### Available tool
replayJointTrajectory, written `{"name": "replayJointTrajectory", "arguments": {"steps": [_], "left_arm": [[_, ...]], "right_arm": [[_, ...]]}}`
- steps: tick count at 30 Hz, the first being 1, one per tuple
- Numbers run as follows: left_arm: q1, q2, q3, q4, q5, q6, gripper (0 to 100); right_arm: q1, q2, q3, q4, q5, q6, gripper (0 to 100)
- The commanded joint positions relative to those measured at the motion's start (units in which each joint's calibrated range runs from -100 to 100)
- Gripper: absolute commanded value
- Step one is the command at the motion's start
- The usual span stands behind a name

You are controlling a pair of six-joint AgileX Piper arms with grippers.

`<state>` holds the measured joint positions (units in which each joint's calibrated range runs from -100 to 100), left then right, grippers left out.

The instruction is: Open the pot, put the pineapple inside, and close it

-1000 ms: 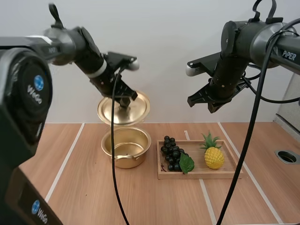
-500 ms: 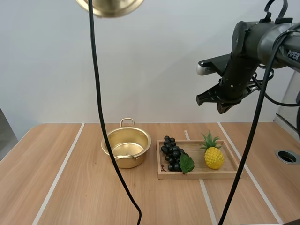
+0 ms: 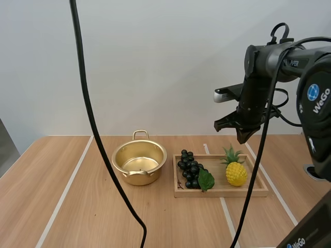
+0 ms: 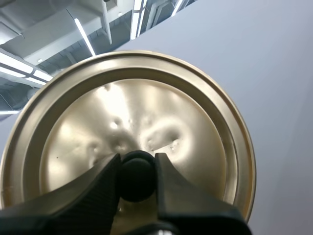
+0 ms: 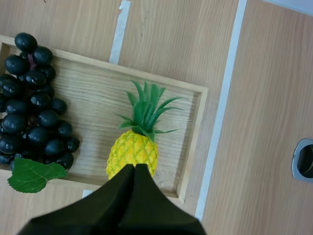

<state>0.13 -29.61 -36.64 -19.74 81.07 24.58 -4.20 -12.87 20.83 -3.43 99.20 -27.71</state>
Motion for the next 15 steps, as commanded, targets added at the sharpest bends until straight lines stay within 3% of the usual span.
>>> {"name": "replayJointTrajectory", "arguments": {"steps": [1, 3, 9, 10, 15], "left_arm": [[0.06, -0.19, -0.51, 0.34, -1.1, -0.53, 0], [0.06, -0.19, -0.51, 0.34, -0.86, -0.53, 0], [0.06, 0.05, -0.51, 0.43, 0.76, 0.07, 0], [0.06, 0.19, -0.51, 0.43, 1.68, 0.09, 0], [0.06, 0.82, -0.39, 0.43, 3.93, 0.09, 0]], "right_arm": [[-0.23, 0.33, 0.9, -0.26, 0.8, 0.27, 2], [-0.23, 0.33, 3.05, -0.61, -2.09, 0.27, 20], [-0.23, 0.33, 10.58, -2.83, -13.47, 0.65, 93], [-0.23, 0.33, 11.67, -2.83, -14.8, 0.77, 99], [-0.23, 0.33, 15.14, -2.83, -20.24, 0.86, 100]]}}
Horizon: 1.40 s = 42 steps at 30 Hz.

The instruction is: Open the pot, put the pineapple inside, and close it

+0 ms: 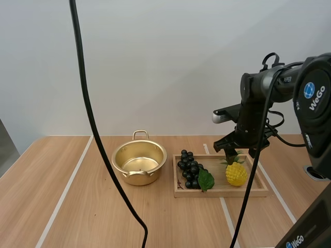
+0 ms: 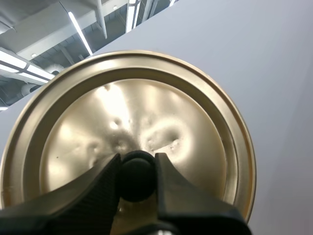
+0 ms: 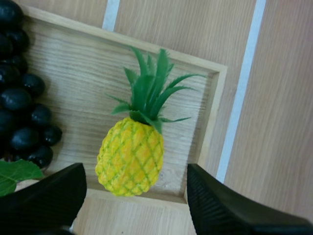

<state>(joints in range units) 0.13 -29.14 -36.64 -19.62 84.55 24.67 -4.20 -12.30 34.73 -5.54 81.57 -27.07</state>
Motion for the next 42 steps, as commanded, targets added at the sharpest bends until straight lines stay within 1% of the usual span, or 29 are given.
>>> {"name": "replayJointTrajectory", "arguments": {"steps": [1, 6, 19, 26, 35, 42], "left_arm": [[0.06, 0.35, -0.39, 0.3, 0.94, 0.0, 0], [0.06, 0.35, -0.39, 0.2, 2.03, 0.0, 0], [0.06, 0.35, -0.39, 0.2, 2.8, 0.0, 0], [0.06, 0.35, -0.39, 0.01, 3.64, 0.0, 0], [0.06, 0.35, -0.39, -1.6, 5.04, 0.73, 0], [0.06, 0.35, -0.39, -1.58, 5.38, 0.83, 0]], "right_arm": [[-0.23, -0.24, 1.62, -0.61, -3.22, 0.21, 100], [-0.23, 0.09, 2.67, -0.35, -6.45, 0.21, 100], [-0.23, 5.08, 2.82, -0.12, -7.52, 0.51, 100], [-0.23, 7.05, 6.25, -0.12, -15.36, 0.51, 100], [-0.23, 9.75, 6.67, -0.27, -17.93, 0.58, 100], [-0.23, 11.68, 6.67, -0.93, -20.83, 0.58, 100]]}}
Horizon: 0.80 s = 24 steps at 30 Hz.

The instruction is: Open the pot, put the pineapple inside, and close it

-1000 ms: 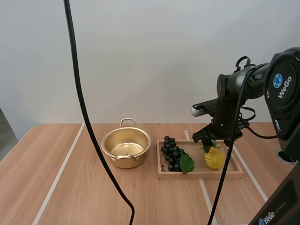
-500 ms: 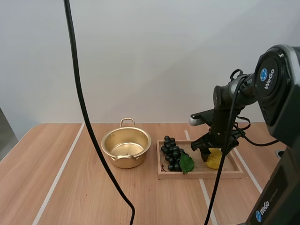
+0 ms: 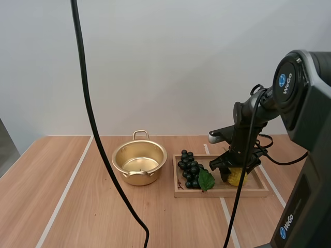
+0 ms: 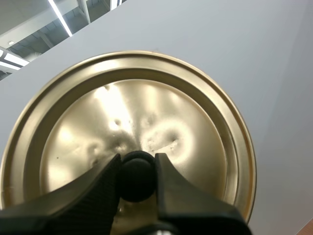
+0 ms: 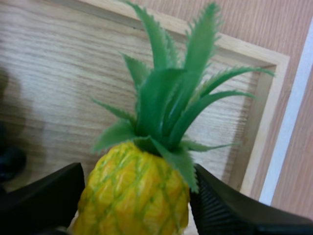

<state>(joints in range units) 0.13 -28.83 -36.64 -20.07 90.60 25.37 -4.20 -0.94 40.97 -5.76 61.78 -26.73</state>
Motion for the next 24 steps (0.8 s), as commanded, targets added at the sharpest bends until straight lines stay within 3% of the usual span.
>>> {"name": "replayJointTrajectory", "arguments": {"steps": [1, 13, 14, 16, 19, 20, 24], "left_arm": [[0.06, 0.04, -0.39, -1.14, -0.67, 0.13, 0], [0.06, 0.04, -0.39, -1.14, -0.67, 0.13, 0], [0.06, 0.04, -0.39, -1.14, -0.67, 0.13, 0], [0.06, 0.04, -0.39, -1.14, -0.67, 0.13, 0], [0.06, 0.04, -0.39, -1.14, -0.67, 0.13, 0], [0.06, 0.04, -0.39, -1.14, -0.67, 0.13, 0], [0.06, 0.04, -0.39, -1.14, -0.67, 0.13, 0]], "right_arm": [[-0.23, 0.62, 0.43, -0.88, -1.02, 0.24, 100], [-0.23, 1.67, 1.66, -2.28, -5.06, 0.24, 100], [-0.23, 1.67, 1.66, -2.28, -5.06, 0.24, 93], [-0.23, 1.67, 1.66, -2.28, -5.06, 0.65, 66], [-0.23, 1.67, 1.66, -2.9, -5.06, 0.64, 7], [-0.23, 1.67, 1.66, -2.93, -5.06, 0.64, 0], [-0.23, 1.53, 1.07, -2.93, -5.69, 0.64, 0]]}}
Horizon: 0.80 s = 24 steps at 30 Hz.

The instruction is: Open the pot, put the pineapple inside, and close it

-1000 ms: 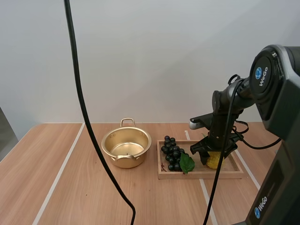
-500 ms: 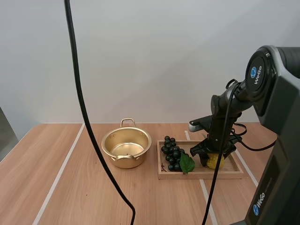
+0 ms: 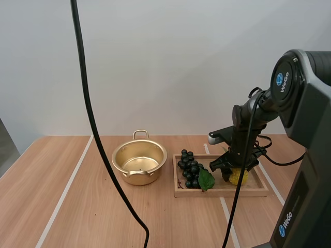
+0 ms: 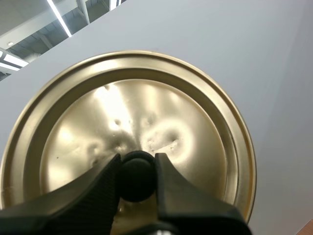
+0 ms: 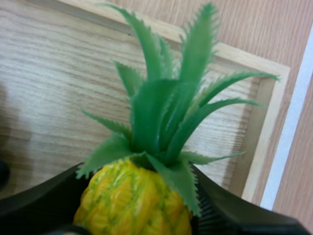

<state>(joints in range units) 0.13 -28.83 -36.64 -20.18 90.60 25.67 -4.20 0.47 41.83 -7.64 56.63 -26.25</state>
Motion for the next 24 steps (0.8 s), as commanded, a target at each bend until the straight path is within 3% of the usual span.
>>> {"name": "replayJointTrajectory", "arguments": {"steps": [1, 6, 13, 20, 24], "left_arm": [[0.06, 0.04, -0.39, -1.02, -0.67, -0.17, 0], [0.06, 0.04, -0.39, -1.02, -0.67, -0.17, 0], [0.06, 0.04, -0.39, -1.02, -0.67, -0.17, 0], [0.06, -0.09, -0.39, -1.02, -0.67, -0.15, 0], [0.06, -0.35, -0.39, -0.81, -1.86, 0.14, 0]], "right_arm": [[-0.23, -0.16, -0.48, -1.06, 0.05, 0.16, 0], [-0.23, -4.26, -7.69, -0.81, 7.53, 0.16, 0], [-0.23, -13.03, -26.43, 0.1, 20.66, -0.8, 0], [-0.23, -18.32, -47.81, 8.01, 31.61, -4.83, 0], [-0.17, -18.48, -55.41, 15.49, 38.91, -7.83, 0]]}}
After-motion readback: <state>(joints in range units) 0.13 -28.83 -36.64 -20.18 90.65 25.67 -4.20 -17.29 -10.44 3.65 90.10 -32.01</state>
